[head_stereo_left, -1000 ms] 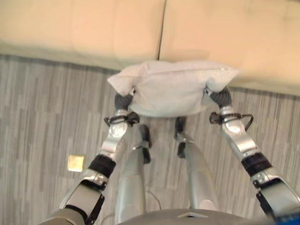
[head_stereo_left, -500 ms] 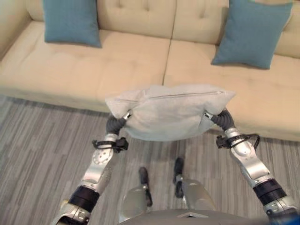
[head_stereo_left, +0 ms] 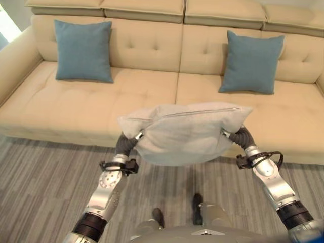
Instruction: Pick up all the scattered cushions and arrange them neatly on the sofa.
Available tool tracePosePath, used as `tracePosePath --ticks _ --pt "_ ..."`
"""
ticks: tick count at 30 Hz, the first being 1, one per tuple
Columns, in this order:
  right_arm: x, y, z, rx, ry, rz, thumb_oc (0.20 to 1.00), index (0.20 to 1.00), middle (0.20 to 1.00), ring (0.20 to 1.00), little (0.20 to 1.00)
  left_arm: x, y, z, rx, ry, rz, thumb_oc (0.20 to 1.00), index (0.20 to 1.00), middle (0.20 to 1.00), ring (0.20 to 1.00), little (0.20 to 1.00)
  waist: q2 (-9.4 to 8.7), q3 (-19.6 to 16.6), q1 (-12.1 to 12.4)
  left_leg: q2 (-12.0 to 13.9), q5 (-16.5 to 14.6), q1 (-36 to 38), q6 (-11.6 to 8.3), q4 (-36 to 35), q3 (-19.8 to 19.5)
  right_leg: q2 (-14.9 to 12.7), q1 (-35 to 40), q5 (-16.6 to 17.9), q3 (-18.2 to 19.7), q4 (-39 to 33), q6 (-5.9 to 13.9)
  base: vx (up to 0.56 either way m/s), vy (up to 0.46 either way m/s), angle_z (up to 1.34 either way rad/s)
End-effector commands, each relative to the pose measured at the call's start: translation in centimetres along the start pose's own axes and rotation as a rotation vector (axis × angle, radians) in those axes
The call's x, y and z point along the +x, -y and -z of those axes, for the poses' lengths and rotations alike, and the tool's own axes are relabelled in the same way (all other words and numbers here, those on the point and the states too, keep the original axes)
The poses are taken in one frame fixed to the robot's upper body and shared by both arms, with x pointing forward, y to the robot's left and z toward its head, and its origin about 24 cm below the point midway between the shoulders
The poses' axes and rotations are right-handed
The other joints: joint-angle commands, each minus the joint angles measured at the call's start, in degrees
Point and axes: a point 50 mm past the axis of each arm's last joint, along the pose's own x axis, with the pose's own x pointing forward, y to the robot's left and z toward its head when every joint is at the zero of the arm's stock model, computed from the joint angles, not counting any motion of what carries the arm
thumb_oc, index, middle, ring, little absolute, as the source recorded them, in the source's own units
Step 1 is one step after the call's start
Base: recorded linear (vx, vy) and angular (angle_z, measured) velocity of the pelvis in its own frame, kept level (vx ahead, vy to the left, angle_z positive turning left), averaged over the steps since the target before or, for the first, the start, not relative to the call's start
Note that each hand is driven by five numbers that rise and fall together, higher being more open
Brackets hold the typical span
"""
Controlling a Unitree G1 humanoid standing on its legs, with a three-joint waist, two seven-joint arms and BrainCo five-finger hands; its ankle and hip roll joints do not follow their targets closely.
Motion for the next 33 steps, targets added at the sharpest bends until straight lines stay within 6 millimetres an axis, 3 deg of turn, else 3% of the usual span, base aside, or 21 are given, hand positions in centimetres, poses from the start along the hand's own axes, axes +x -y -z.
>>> tracePosePath --ticks 1,3,6,7,8,12,13,16,19,20,25,29,31,32,33 --pt "1.4 0.6 -3.5 -0.001 0.186 0.013 0.2 0.2 0.2 0.2 0.2 1.2 1.7 -3.9 -0.02 0.207 0.096 0.2 0.2 0.2 0.2 0.2 -0.18 -1.8 0.8 -0.3 -0.3 -0.7 -2.6 2.5 -3.5 1.0 3.1 1.3 0.8 -4.5 1.82 0.14 -0.041 0.0" --pt "1.7 0.2 -3.4 -0.007 0.182 -0.011 0.2 0.2 0.2 0.2 0.2 1.6 2.1 -3.7 -0.031 0.2 0.099 0.2 0.2 0.2 0.2 0.2 -0.77 -2.1 0.1 -0.9 -0.8 -0.1 -3.01 2.4 -4.2 3.6 2.9 1.7 1.0 -11.0 1.2 0.16 -0.069 -0.09" --pt "1.3 0.1 -3.3 -0.034 0.176 -0.042 0.2 0.2 0.2 0.2 0.2 1.9 3.0 -3.5 -0.042 0.189 0.133 0.2 0.2 0.2 0.2 0.2 -1.53 -2.9 -0.4 -0.8 -1.4 -0.5 -3.98 4.5 -6.0 5.3 6.0 0.1 4.5 -12.6 -0.18 0.19 -0.118 0.31" --pt "1.1 0.2 -3.2 -0.037 0.167 -0.042 0.2 0.2 0.2 0.2 0.2 2.0 3.5 -3.4 -0.065 0.191 0.148 0.2 0.2 0.2 0.2 0.2 -1.82 -3.4 -0.6 -0.1 -1.4 -1.4 -5.53 7.8 -6.2 5.4 7.8 -0.3 3.1 -13.7 -0.98 0.17 -0.161 0.69" --pt "1.1 0.2 -3.2 -0.037 0.167 -0.041 0.2 0.2 0.2 0.2 0.2 2.0 3.5 -3.4 -0.065 0.191 0.149 0.2 0.2 0.2 0.2 0.2 -1.78 -3.4 -0.8 0.0 -1.5 -1.5 -5.56 8.1 -6.4 5.4 7.9 -0.3 2.9 -13.8 -1.0 0.16 -0.169 0.63" --pt "0.8 0.7 -3.2 -0.022 0.166 -0.029 0.2 0.2 0.2 0.2 0.2 2.3 4.4 -3.1 -0.104 0.179 0.175 0.2 0.2 0.2 0.2 0.2 -3.3 -1.9 -1.2 2.5 2.1 -7.9 -8.67 23.6 -5.7 4.7 11.9 -1.1 -0.3 -15.3 -3.45 0.1 -0.15 0.61" --pt "0.5 0.6 -3.2 -0.003 0.167 -0.023 0.2 0.2 0.2 0.2 0.2 2.1 4.4 -3.0 -0.122 0.17 0.172 0.2 0.2 0.2 0.2 0.2 -3.68 -1.7 -1.4 4.9 2.7 -9.5 -7.86 22.4 -2.4 4.5 13.4 -1.9 -1.8 -16.1 -3.73 0.09 -0.105 0.77" --pt "0.3 0.7 -3.0 0.004 0.164 -0.008 0.2 0.2 0.2 0.2 0.2 2.0 4.1 -2.8 -0.112 0.159 0.171 0.2 0.2 0.2 0.2 0.2 -4.06 -2.2 -1.3 5.4 2.0 -10.2 -7.05 17.2 0.6 4.1 14.7 -2.2 -2.8 -17.3 -3.25 0.12 -0.019 0.54" --pt "0.2 0.9 -2.9 0.006 0.163 0.017 0.2 0.2 0.2 0.2 0.2 2.2 4.2 -2.9 -0.088 0.16 0.179 0.2 0.2 0.2 0.2 0.2 -3.58 -2.3 -1.5 7.4 7.1 -12.0 -7.94 10.0 4.3 4.4 15.9 -3.2 -4.0 -17.5 -2.73 0.17 0.039 0.32" --pt "0.1 1.0 -2.9 0.01 0.165 0.024 0.2 0.2 0.2 0.2 0.2 2.3 4.3 -3.0 -0.088 0.161 0.182 0.2 0.2 0.2 0.2 0.2 -3.67 -2.2 -1.7 8.3 8.0 -12.9 -8.27 10.9 5.6 4.2 16.0 -3.7 -4.1 -17.0 -2.84 0.27 0.135 0.38" --pt "0.3 0.3 -2.8 -0.007 0.157 0.009 0.2 0.2 0.2 0.2 0.2 2.1 4.7 -2.7 -0.107 0.152 0.195 0.2 0.2 0.2 0.2 0.2 -2.56 -3.0 -0.7 4.8 4.4 -8.7 -5.81 8.8 4.3 1.4 17.3 -5.7 -3.5 -11.2 -1.19 0.23 0.176 -0.11" --pt "1.0 -0.6 -3.3 -0.011 0.18 -0.015 0.2 0.2 0.2 0.2 0.2 2.2 5.2 -2.9 -0.089 0.153 0.217 0.2 0.2 0.2 0.2 0.2 -2.42 -1.7 -0.7 1.1 1.6 -5.0 -1.98 7.7 4.6 -3.2 11.7 2.6 -1.0 3.7 1.21 0.17 0.218 -0.09" --pt "1.3 -1.0 -3.5 -0.007 0.188 -0.021 0.2 0.2 0.2 0.2 0.2 2.3 5.4 -2.9 -0.061 0.153 0.23 0.2 0.2 0.2 0.2 0.2 -1.67 -1.1 -1.2 1.1 0.8 -4.0 -1.21 7.0 4.5 -2.8 8.2 2.2 0.5 8.4 0.55 0.18 0.158 0.16" --pt "1.5 -1.1 -3.6 -0.002 0.188 -0.035 0.2 0.2 0.2 0.2 0.2 2.3 5.3 -2.9 -0.056 0.154 0.231 0.2 0.2 0.2 0.2 0.2 -1.23 -1.2 -2.1 0.5 0.5 -2.4 -1.19 5.4 3.7 -0.4 5.4 0.6 1.3 6.5 0.12 0.34 0.093 0.15" --pt "1.7 -1.1 -3.8 -0.001 0.195 -0.044 0.2 0.2 0.2 0.2 0.2 2.3 5.3 -2.9 -0.057 0.158 0.231 0.2 0.2 0.2 0.2 0.2 -1.05 -1.7 -2.7 -0.1 0.1 -0.9 -1.74 3.6 3.4 1.8 3.9 0.0 0.5 -1.5 -0.36 0.29 0.059 0.03"
